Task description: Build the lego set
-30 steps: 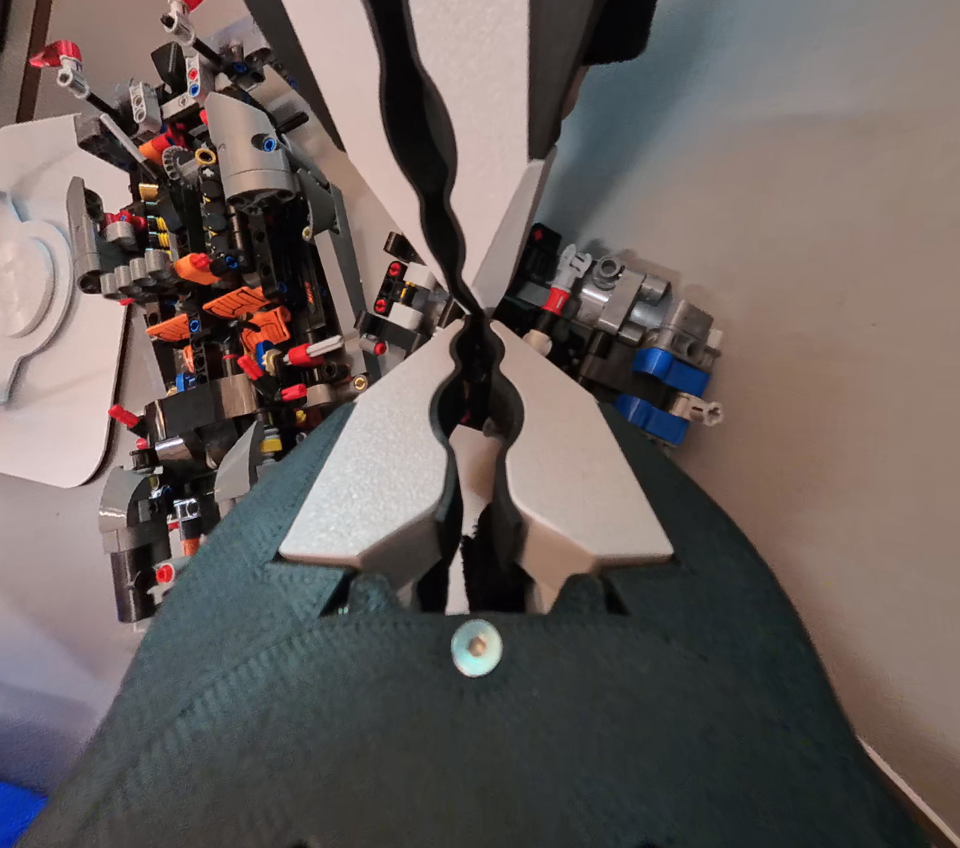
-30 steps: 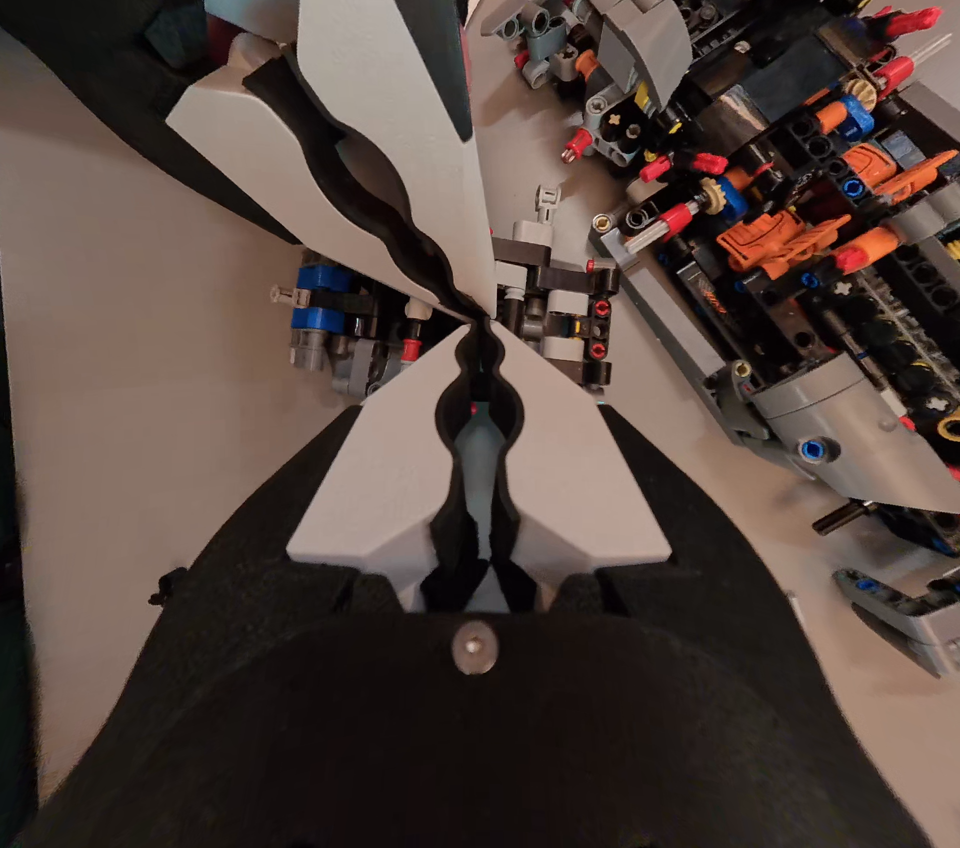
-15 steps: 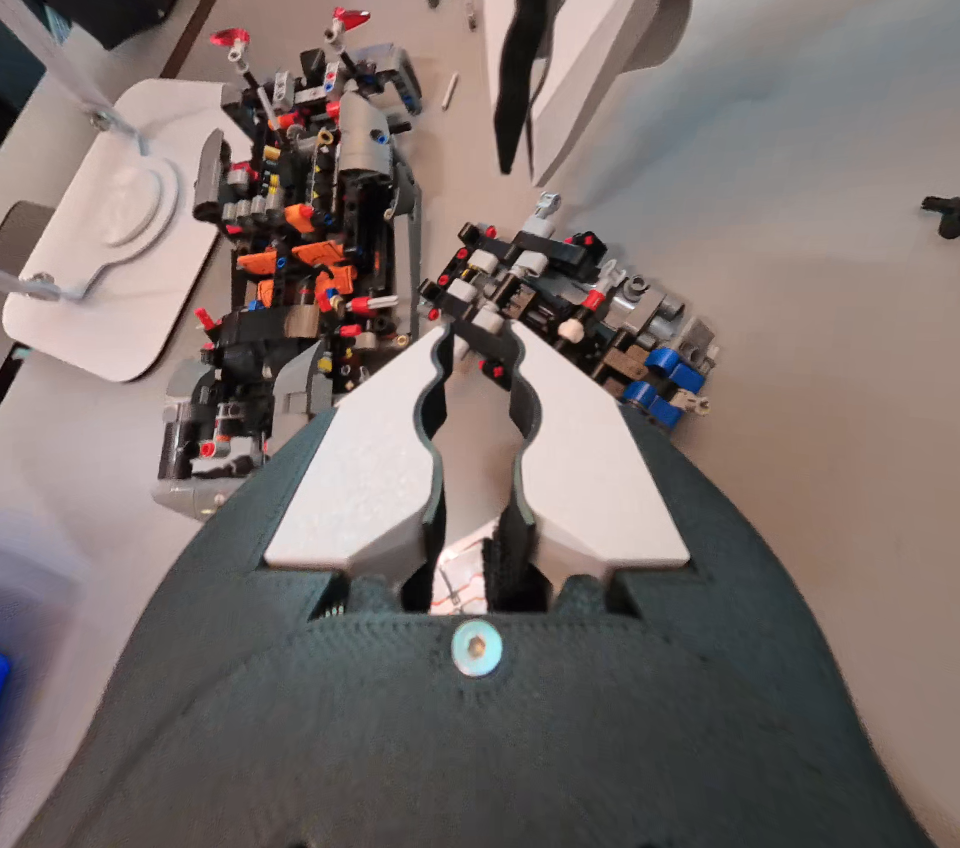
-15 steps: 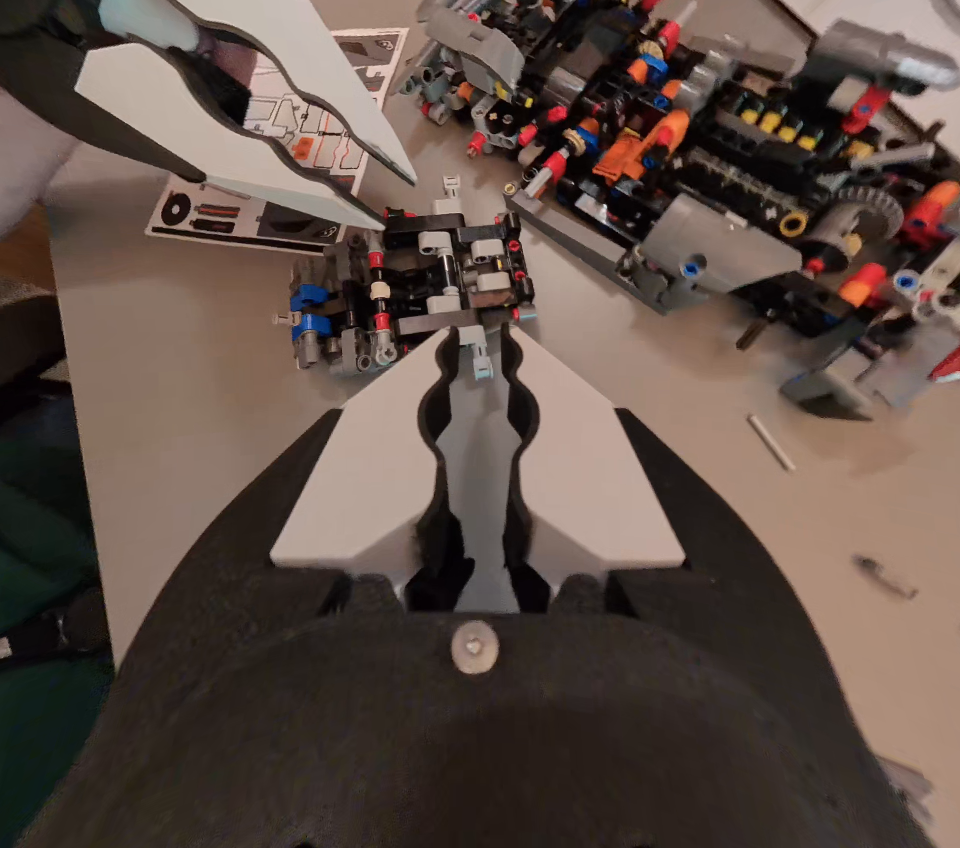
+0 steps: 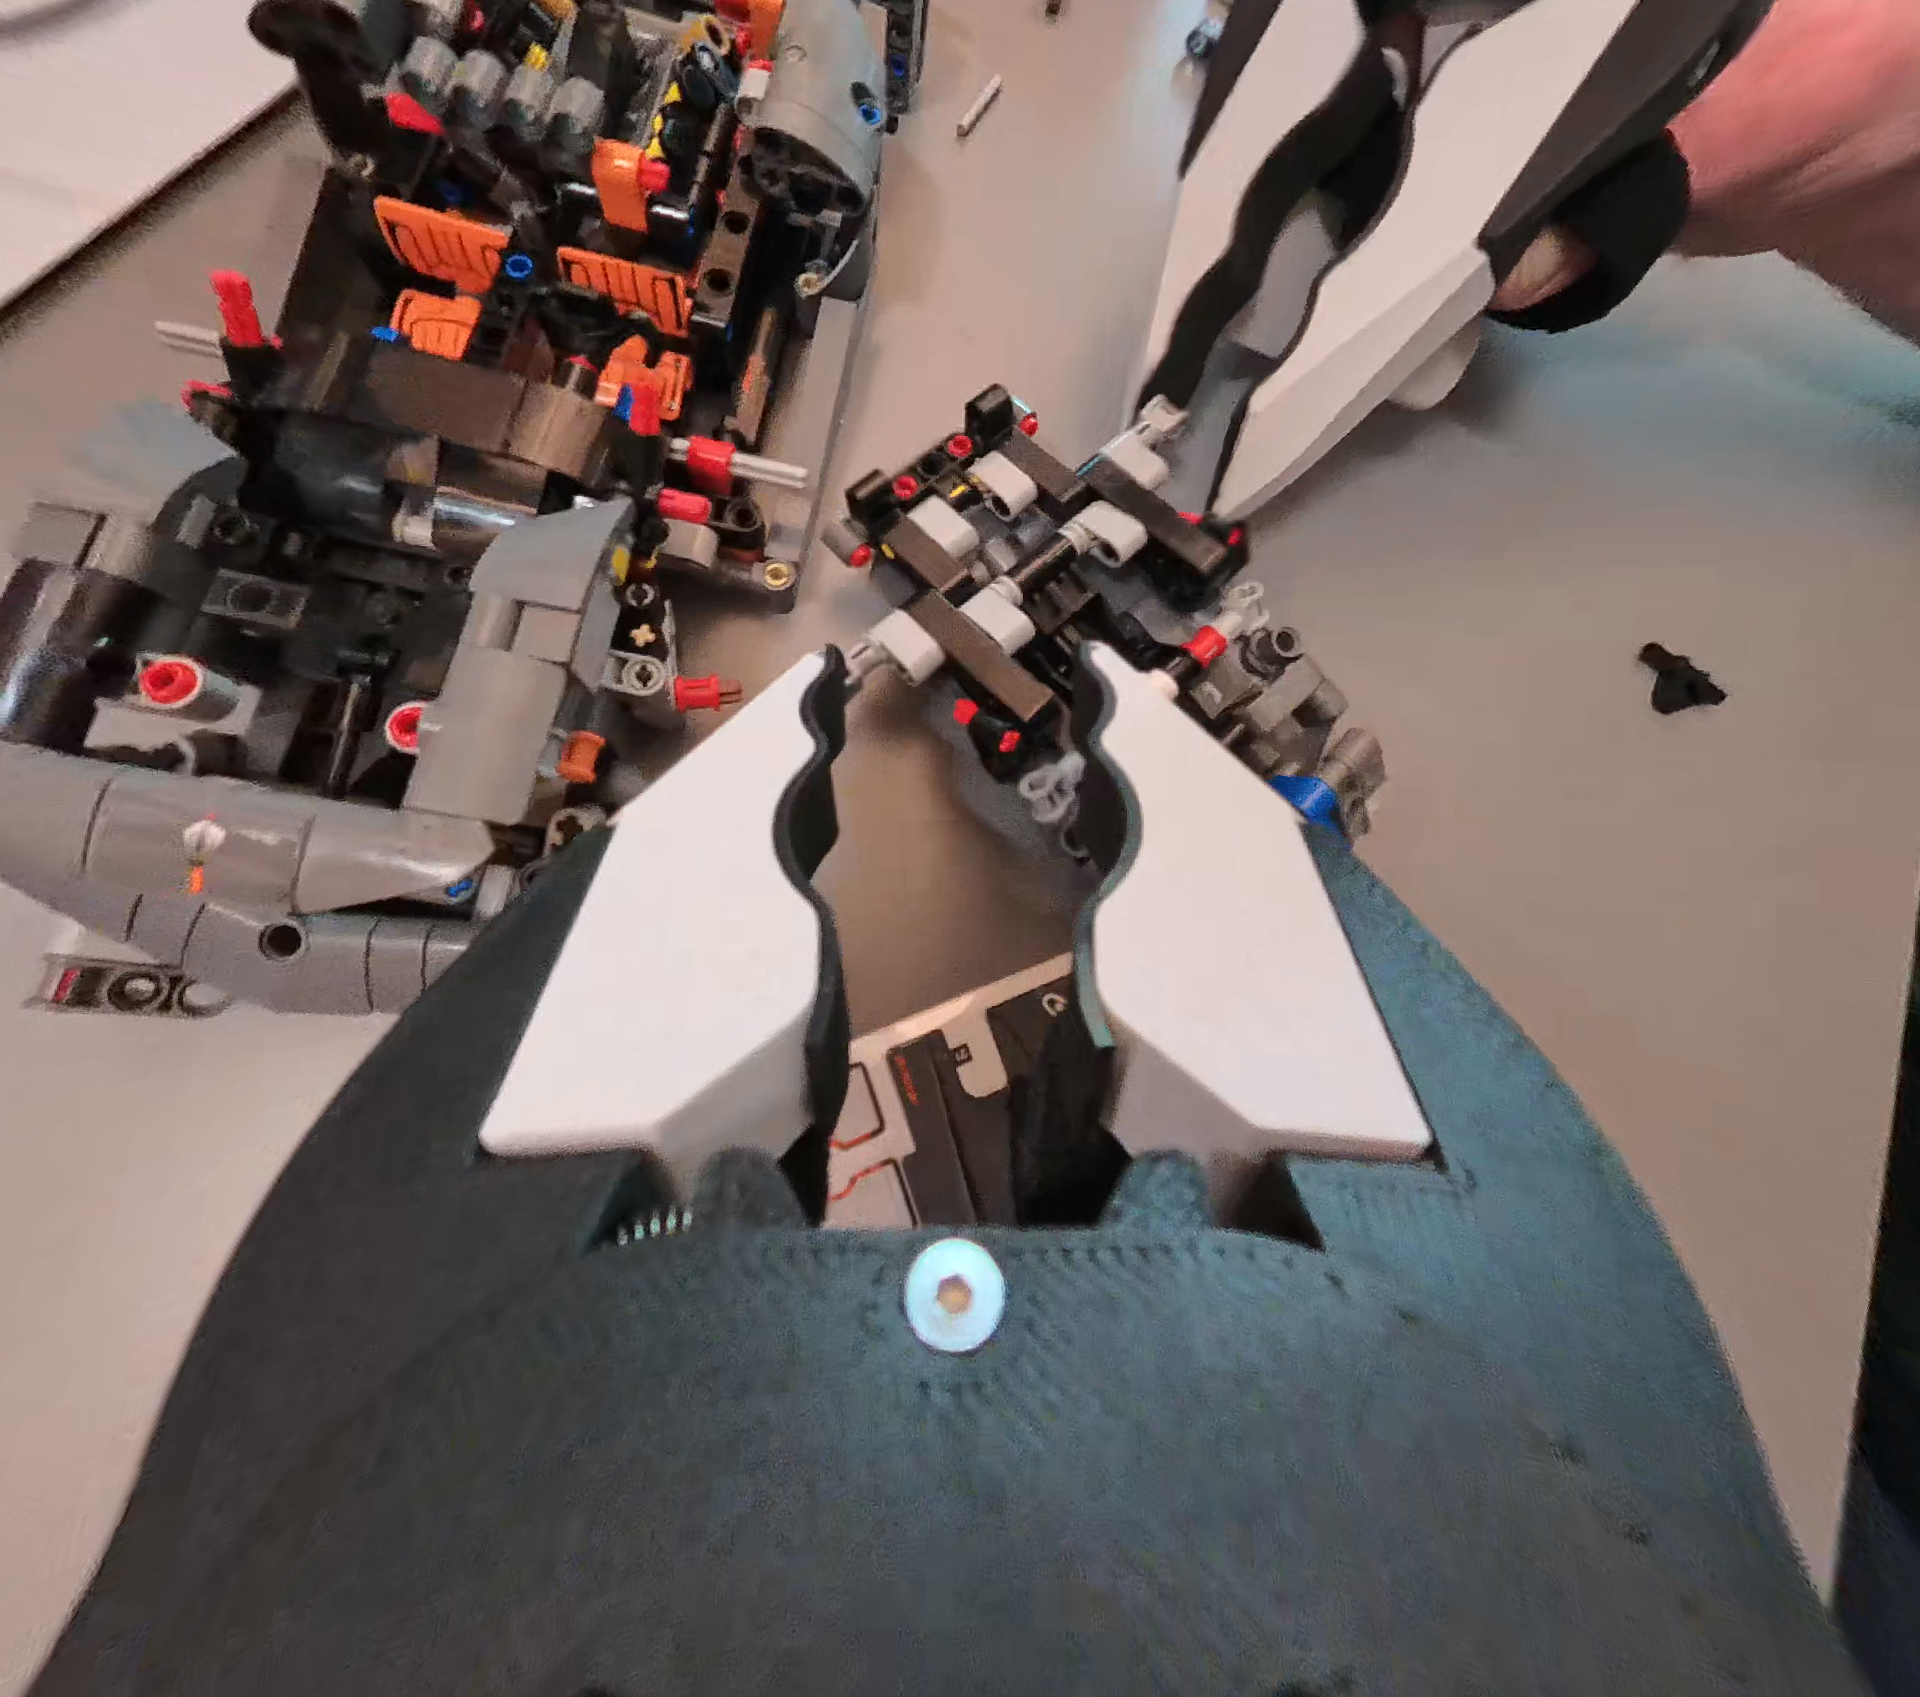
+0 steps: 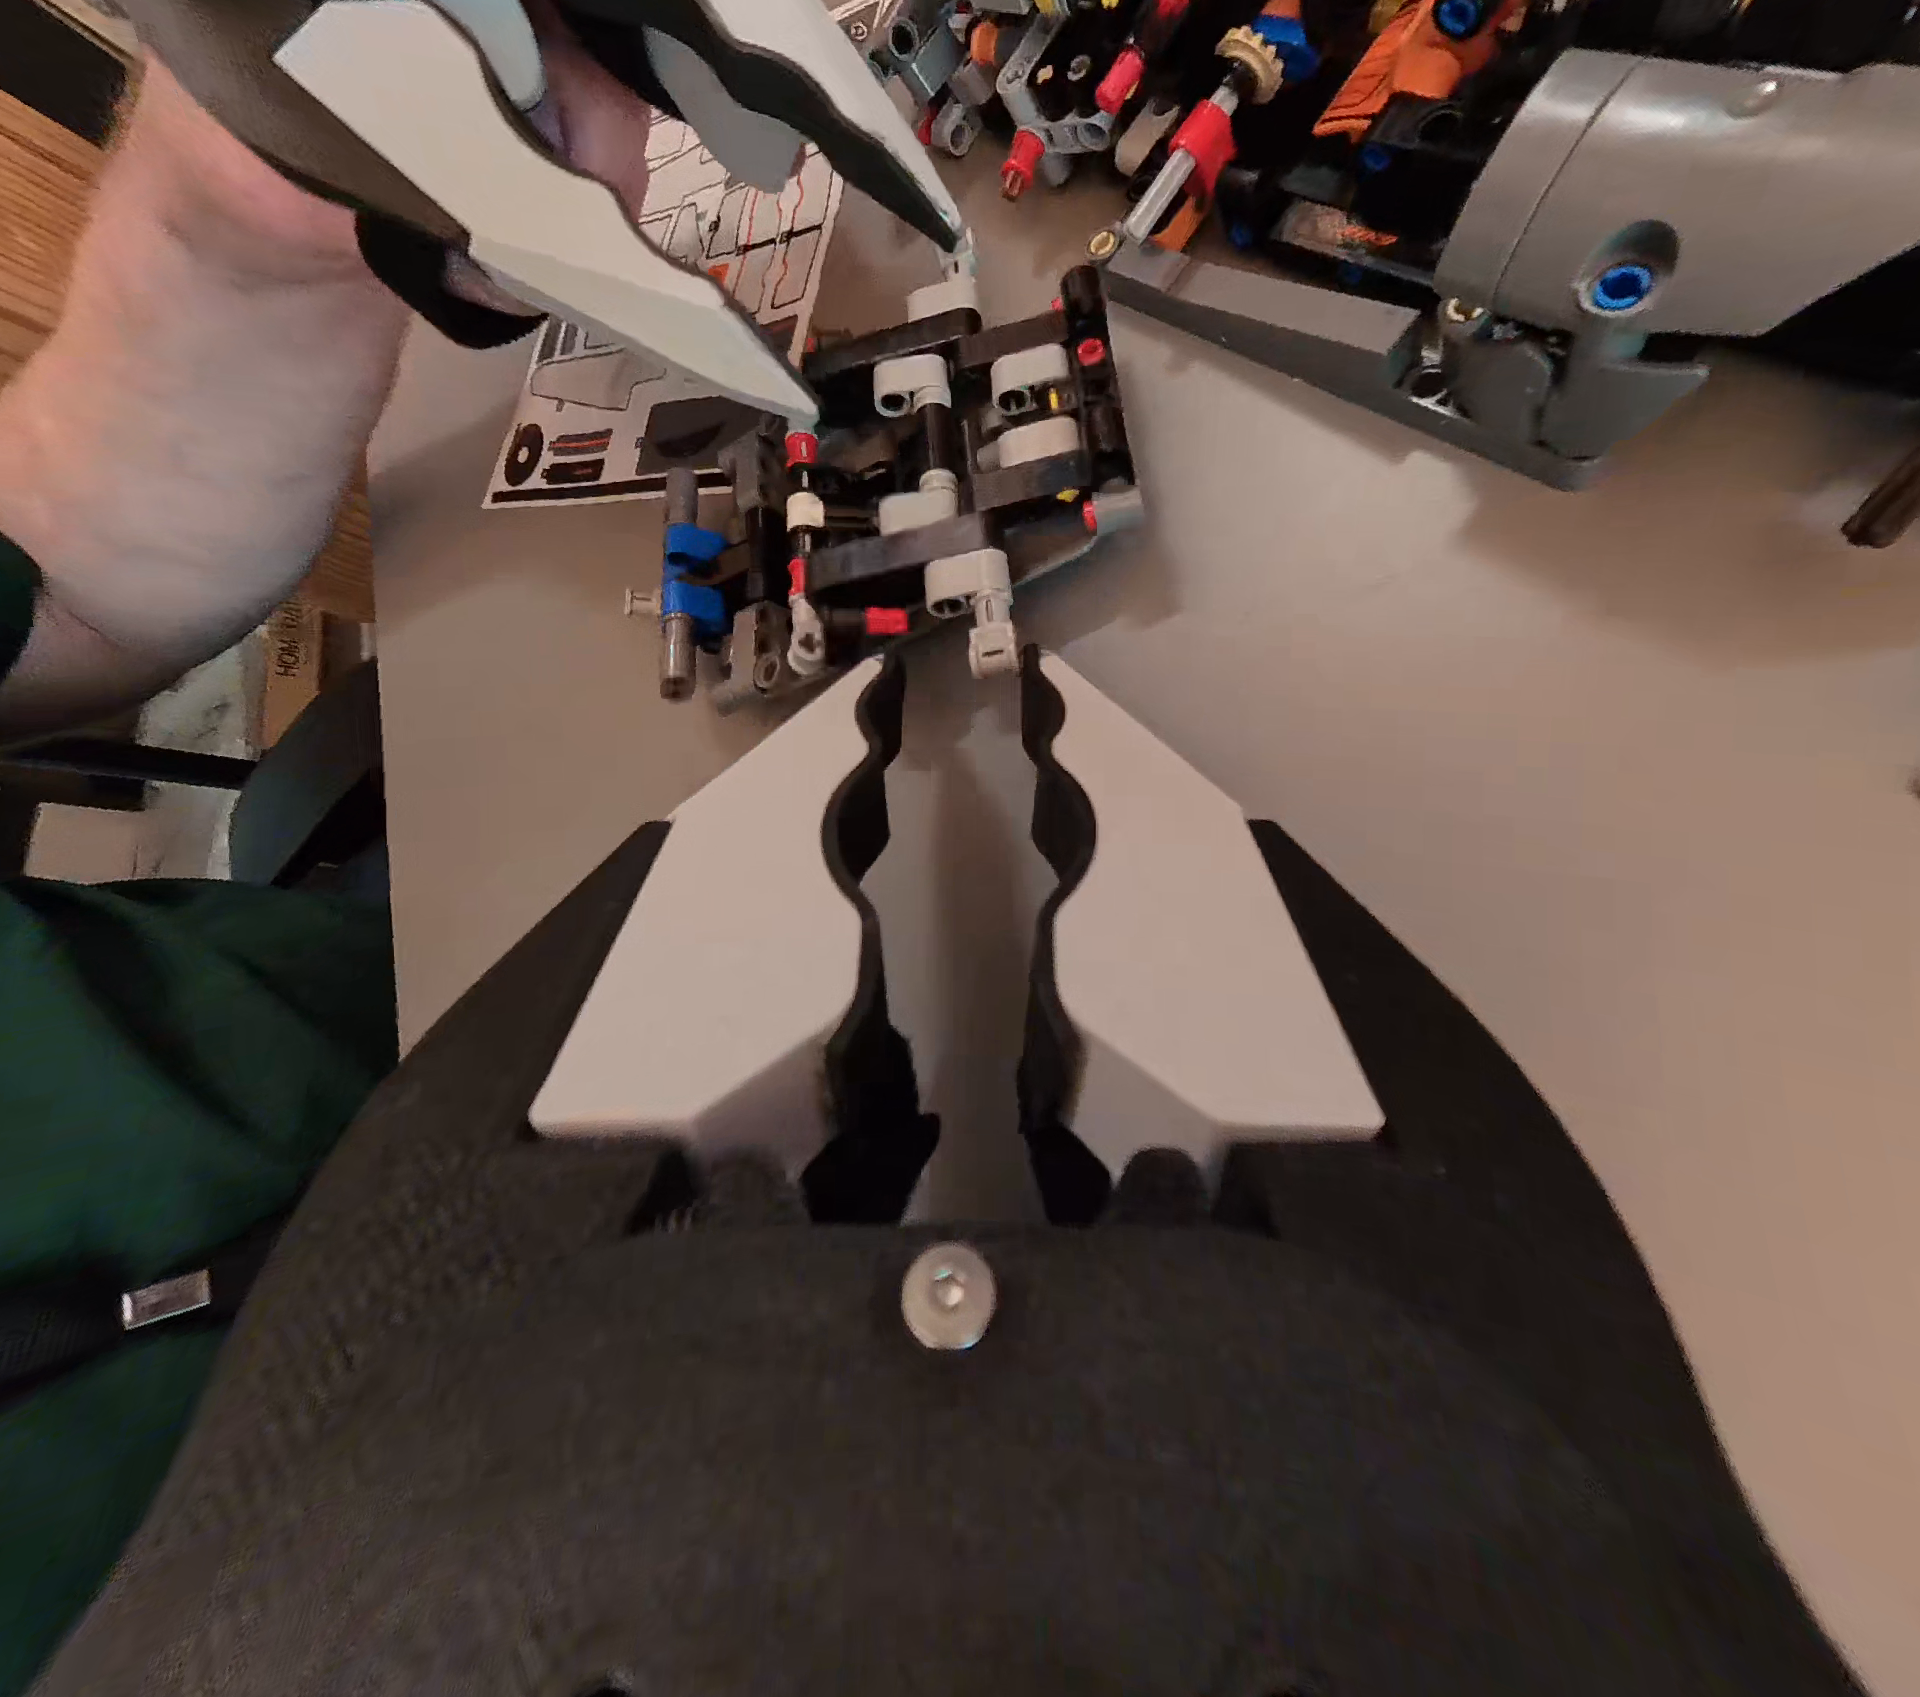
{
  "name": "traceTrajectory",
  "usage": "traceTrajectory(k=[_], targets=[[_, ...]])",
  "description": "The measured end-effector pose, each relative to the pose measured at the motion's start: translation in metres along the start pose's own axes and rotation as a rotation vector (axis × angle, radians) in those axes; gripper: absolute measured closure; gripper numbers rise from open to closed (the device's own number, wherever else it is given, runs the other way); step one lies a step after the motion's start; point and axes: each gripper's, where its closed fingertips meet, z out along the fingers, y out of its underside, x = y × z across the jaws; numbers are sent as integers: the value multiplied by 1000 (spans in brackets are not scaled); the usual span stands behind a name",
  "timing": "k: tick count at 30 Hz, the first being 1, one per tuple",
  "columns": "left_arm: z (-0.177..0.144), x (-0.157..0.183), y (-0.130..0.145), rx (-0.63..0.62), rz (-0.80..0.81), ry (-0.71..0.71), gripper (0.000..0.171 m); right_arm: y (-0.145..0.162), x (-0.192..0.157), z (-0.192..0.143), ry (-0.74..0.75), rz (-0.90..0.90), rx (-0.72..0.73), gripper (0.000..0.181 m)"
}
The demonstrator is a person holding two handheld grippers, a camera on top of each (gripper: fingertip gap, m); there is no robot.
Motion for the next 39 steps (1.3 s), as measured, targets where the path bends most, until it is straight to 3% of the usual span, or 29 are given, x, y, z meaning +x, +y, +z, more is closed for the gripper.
traceTrajectory(k=[5,11,13,16,20,25,33,39], targets=[[3,-1,1,-2,-77,67,129,-3,-2,-4,-29,28,16,153],[8,0,6,-3,-132,97,136,-6,-8,1,-67,10,41,175],[5,6,3,38,-142,142,143,-4,-7,0,-47,-9,37,175],[2,5,3,52,-127,118,140,-2,-6,-2,-53,15,34,172],[-5,-6,9,40,-154,65,132,5,-8,-5,-82,89,13,148],[0,8,16,20,-253,174,123,9,-20,-7,-150,177,42,131],[9,30,6,62,-253,265,134,9,-30,8,-138,203,52,142],[7,25,3,100,-232,212,144,-2,-31,3,-129,172,130,148]])
